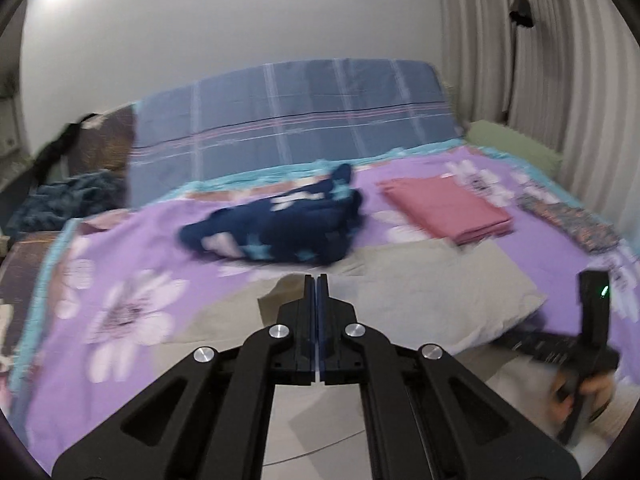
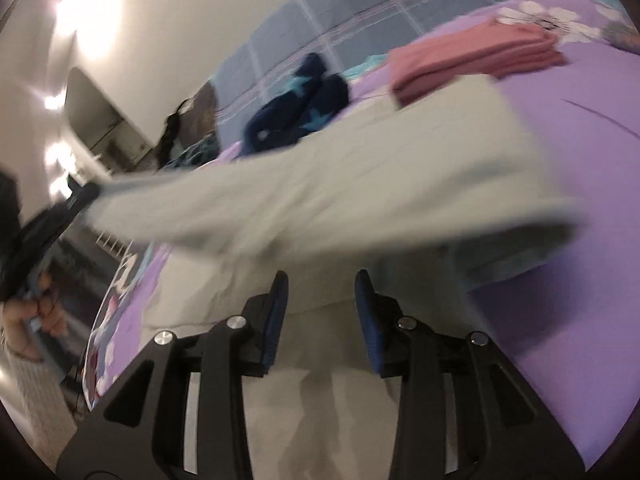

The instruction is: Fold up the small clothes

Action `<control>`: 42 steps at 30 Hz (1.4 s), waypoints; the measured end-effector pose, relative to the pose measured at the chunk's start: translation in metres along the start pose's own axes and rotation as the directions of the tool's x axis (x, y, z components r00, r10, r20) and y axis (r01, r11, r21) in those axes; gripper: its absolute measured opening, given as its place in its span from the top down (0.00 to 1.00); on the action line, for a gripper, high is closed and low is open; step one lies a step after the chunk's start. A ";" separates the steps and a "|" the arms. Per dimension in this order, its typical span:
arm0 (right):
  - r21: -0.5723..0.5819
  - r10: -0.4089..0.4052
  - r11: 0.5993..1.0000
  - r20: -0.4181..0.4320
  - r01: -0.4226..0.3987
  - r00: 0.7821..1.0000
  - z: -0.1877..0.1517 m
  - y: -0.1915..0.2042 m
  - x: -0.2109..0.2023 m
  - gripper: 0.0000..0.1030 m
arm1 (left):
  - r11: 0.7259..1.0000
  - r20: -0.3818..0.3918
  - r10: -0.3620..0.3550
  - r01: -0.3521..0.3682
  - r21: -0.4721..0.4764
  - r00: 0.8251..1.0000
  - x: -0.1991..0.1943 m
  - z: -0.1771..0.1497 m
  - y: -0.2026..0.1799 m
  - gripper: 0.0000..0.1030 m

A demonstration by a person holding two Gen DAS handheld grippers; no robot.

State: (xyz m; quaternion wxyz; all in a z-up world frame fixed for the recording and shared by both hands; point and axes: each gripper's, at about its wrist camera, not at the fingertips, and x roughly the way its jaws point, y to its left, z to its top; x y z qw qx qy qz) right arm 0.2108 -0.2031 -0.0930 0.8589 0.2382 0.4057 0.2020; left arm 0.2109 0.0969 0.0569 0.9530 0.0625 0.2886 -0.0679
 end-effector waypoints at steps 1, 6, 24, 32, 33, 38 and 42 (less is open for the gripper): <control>-0.006 -0.018 1.000 -0.013 0.018 1.000 0.000 0.001 0.003 0.66 | 1.000 -0.010 0.032 -0.032 0.001 0.999 0.001 -0.004 0.009 1.00; -0.062 -0.073 0.996 -0.015 0.072 0.997 -0.003 0.012 0.006 0.65 | 0.984 -0.112 0.161 -0.168 -0.058 0.981 0.018 -0.041 0.061 1.00; -0.362 -0.107 0.928 -0.051 0.082 0.993 -0.002 0.063 -0.037 0.49 | 0.965 -0.228 0.147 -0.191 -0.182 0.963 0.042 -0.108 0.118 0.46; -0.253 -0.197 0.953 -0.097 0.167 0.976 0.000 0.022 0.015 0.53 | 0.967 -0.317 0.182 -0.228 -0.116 0.931 0.098 -0.116 0.113 0.40; -0.261 -0.182 0.952 -0.074 0.157 0.980 -0.003 0.022 0.012 0.53 | 0.965 -0.312 0.183 -0.230 -0.123 0.932 0.096 -0.116 0.114 0.39; -0.318 -0.228 0.928 -0.065 0.196 0.972 -0.004 0.035 0.004 0.53 | 0.947 -0.299 0.259 -0.302 -0.108 0.919 0.082 -0.113 0.118 0.37; -0.298 -0.229 0.928 0.020 0.224 0.973 0.028 0.040 -0.009 0.53 | 0.968 -0.184 0.191 -0.216 -0.131 0.964 0.057 -0.093 0.102 0.37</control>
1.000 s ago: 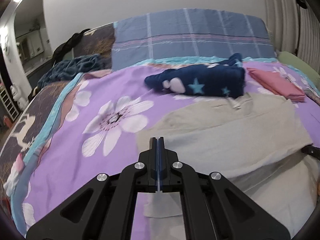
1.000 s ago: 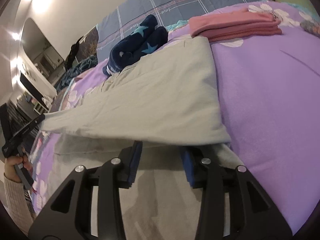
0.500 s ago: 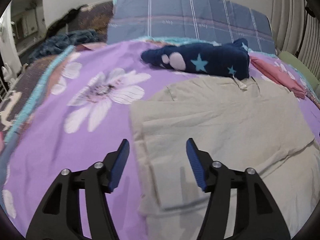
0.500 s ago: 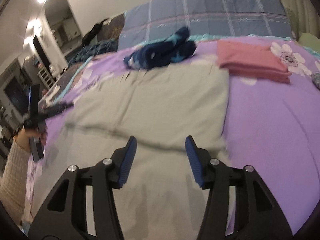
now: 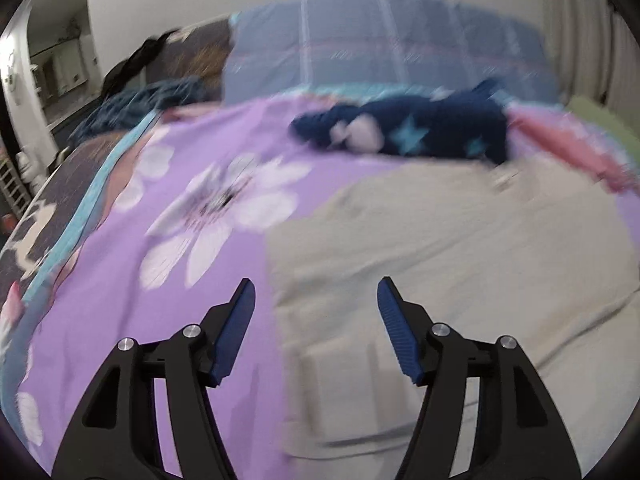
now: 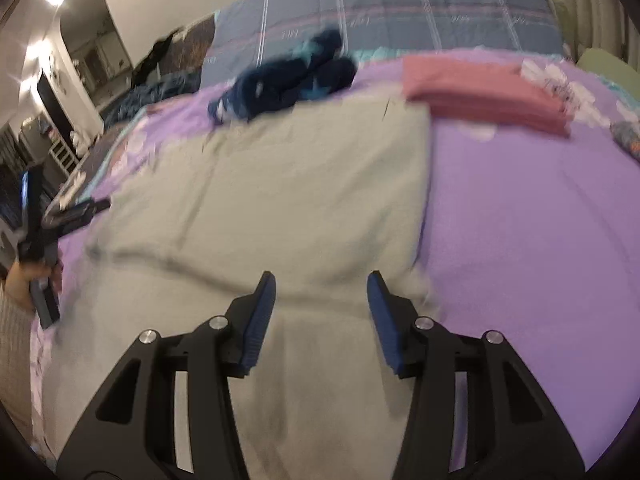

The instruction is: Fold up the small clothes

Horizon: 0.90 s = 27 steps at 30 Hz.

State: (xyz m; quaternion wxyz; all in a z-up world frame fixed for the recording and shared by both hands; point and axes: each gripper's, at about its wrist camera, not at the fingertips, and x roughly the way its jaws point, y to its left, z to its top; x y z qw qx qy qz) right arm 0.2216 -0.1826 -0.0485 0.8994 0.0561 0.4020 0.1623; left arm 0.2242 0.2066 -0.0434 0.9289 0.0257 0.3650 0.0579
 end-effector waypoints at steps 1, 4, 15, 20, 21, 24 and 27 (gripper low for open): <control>0.015 -0.017 1.000 0.020 0.017 1.000 0.013 -0.004 0.001 0.53 | 1.000 0.020 -0.028 0.028 0.010 0.999 -0.005 0.005 -0.009 0.37; 0.077 -0.003 0.997 0.058 -0.002 0.998 0.049 -0.022 0.014 0.53 | 0.993 0.014 -0.105 0.104 0.064 0.994 0.001 0.009 -0.039 0.37; -0.073 -0.226 0.972 -0.029 0.223 0.974 0.043 -0.018 0.082 0.52 | 0.996 -0.143 -0.070 0.077 0.044 0.987 0.053 -0.015 -0.060 0.06; -0.008 -0.164 0.986 -0.026 0.164 0.986 0.013 -0.028 0.023 0.51 | 0.992 -0.079 -0.096 0.102 0.075 0.992 0.006 -0.029 -0.061 0.06; -0.053 -0.140 0.989 -0.032 0.138 0.990 -0.003 -0.025 0.004 0.50 | 0.988 -0.067 -0.127 0.132 0.081 0.990 -0.006 -0.036 -0.058 0.06; -0.156 -0.144 0.978 -0.048 0.135 0.988 -0.056 -0.024 -0.043 0.44 | 0.980 -0.070 -0.103 0.114 0.165 0.992 -0.052 -0.075 -0.048 0.05; -0.114 -0.054 0.992 -0.081 0.044 0.995 -0.104 -0.033 -0.085 0.44 | 0.983 -0.114 -0.085 0.102 0.153 0.990 -0.078 -0.109 -0.031 0.05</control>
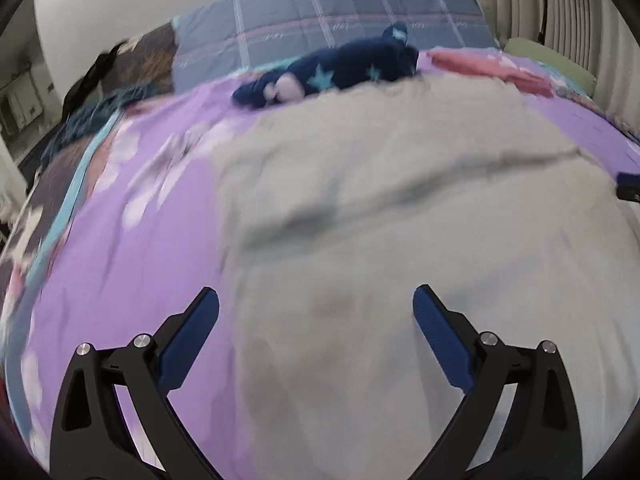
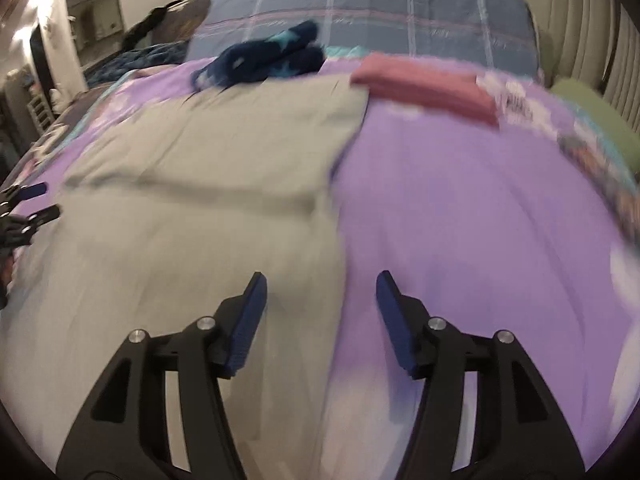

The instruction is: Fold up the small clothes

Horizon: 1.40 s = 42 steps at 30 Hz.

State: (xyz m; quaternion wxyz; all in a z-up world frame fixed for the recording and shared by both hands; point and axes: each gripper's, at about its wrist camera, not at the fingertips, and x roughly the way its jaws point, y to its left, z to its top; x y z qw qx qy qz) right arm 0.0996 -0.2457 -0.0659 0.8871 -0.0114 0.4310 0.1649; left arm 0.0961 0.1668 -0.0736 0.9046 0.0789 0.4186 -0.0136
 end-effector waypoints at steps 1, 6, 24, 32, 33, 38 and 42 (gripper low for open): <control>0.028 0.035 0.999 0.000 -0.035 0.999 -0.014 -0.002 -0.011 0.44 | 0.999 -0.021 -0.028 0.028 -0.034 0.999 -0.010 -0.016 0.007 0.05; 0.126 0.142 0.982 -0.023 -0.138 0.990 -0.068 0.000 -0.044 0.51 | 0.980 -0.052 -0.155 0.148 -0.131 0.986 -0.036 -0.076 0.018 0.05; 0.338 0.333 0.895 -0.071 -0.292 0.940 -0.142 -0.003 -0.101 0.55 | 0.877 0.035 -0.454 0.453 -0.161 0.890 -0.108 -0.166 0.006 0.10; 0.345 0.360 0.884 -0.072 -0.315 0.930 -0.148 -0.008 -0.104 0.55 | 0.871 0.009 -0.473 0.470 -0.143 0.881 -0.115 -0.169 0.011 0.30; 0.348 0.376 0.876 -0.060 -0.334 0.925 -0.144 -0.007 -0.098 0.52 | 0.867 0.020 -0.479 0.476 -0.148 0.878 -0.110 -0.164 0.011 0.30; 0.327 0.426 0.860 -0.040 -0.391 0.904 -0.120 0.001 -0.074 0.48 | 0.868 0.041 -0.485 0.487 -0.099 0.873 -0.095 -0.146 -0.005 0.31; 0.355 0.438 0.848 -0.053 -0.393 0.897 -0.121 0.001 -0.076 0.93 | 0.884 0.050 -0.452 0.454 -0.114 0.891 -0.100 -0.145 -0.008 0.96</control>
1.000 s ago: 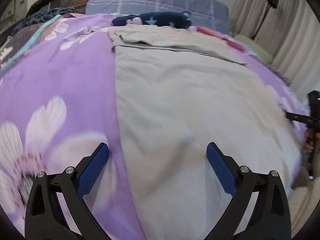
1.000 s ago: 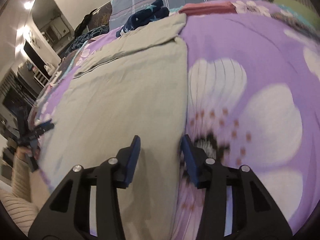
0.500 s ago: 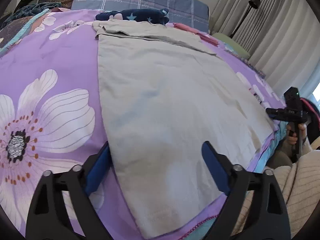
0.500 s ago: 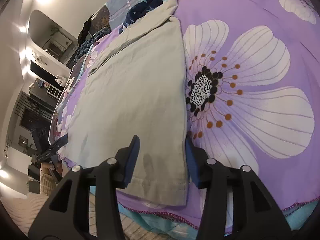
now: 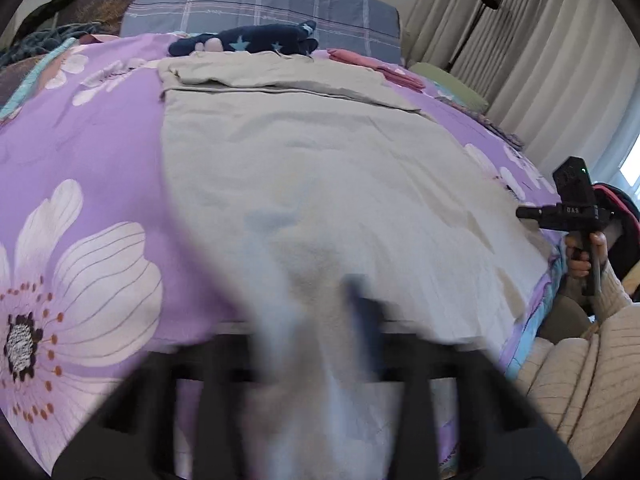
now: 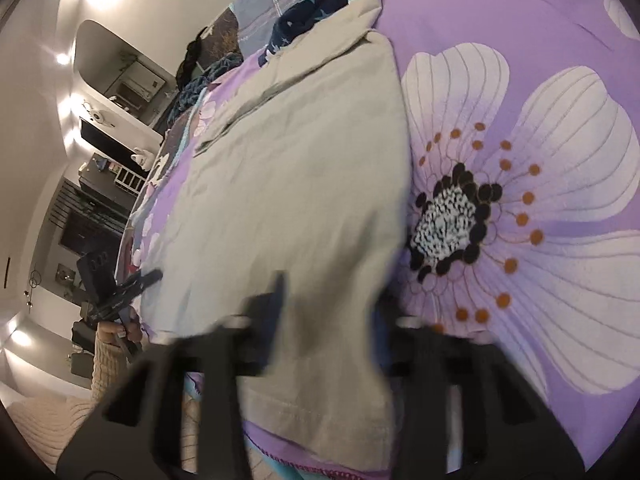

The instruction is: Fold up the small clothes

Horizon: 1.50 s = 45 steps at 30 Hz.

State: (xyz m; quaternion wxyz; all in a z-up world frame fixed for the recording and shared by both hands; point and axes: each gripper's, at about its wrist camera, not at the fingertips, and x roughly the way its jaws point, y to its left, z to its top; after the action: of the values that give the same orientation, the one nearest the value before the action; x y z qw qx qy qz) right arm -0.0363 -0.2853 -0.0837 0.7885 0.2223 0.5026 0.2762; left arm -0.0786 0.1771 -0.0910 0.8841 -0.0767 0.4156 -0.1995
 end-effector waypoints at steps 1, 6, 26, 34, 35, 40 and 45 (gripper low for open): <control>0.012 0.014 1.000 0.007 -0.014 1.000 -0.002 -0.001 -0.002 0.95 | 1.000 0.007 0.010 -0.010 -0.016 1.000 -0.002 -0.001 0.001 0.96; 0.022 0.115 0.993 0.107 -0.118 0.988 0.018 0.008 -0.019 0.97 | 1.000 0.076 0.022 -0.020 -0.015 0.997 -0.016 0.013 -0.003 0.97; -0.157 0.151 0.983 0.402 -0.095 0.903 0.043 0.062 -0.117 0.98 | 0.998 0.365 -0.022 -0.001 0.063 0.931 -0.125 0.046 -0.046 0.91; -0.062 0.053 0.998 0.386 -0.032 0.921 0.158 0.034 -0.031 0.98 | 0.998 0.298 0.047 -0.053 0.014 0.953 -0.057 0.124 0.006 0.91; -0.051 0.028 0.999 0.393 -0.008 0.919 0.174 0.031 -0.021 0.98 | 0.998 0.301 0.065 -0.066 -0.009 0.951 -0.049 0.135 0.015 0.91; 0.086 -0.130 0.990 0.278 0.110 0.952 0.221 -0.018 0.059 0.97 | 0.964 0.197 0.233 -0.199 -0.178 0.952 0.036 0.172 0.084 0.79; 0.143 -0.112 0.986 0.210 0.082 0.971 0.219 -0.054 0.093 0.95 | 0.959 0.085 0.183 -0.159 -0.235 0.979 0.084 0.155 0.107 0.78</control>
State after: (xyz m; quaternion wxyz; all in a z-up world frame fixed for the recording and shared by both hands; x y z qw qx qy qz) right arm 0.2073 -0.2808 -0.0935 0.8347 0.2784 0.4410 0.1771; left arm 0.1194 0.2344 -0.0823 0.9042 -0.1515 0.3934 -0.0691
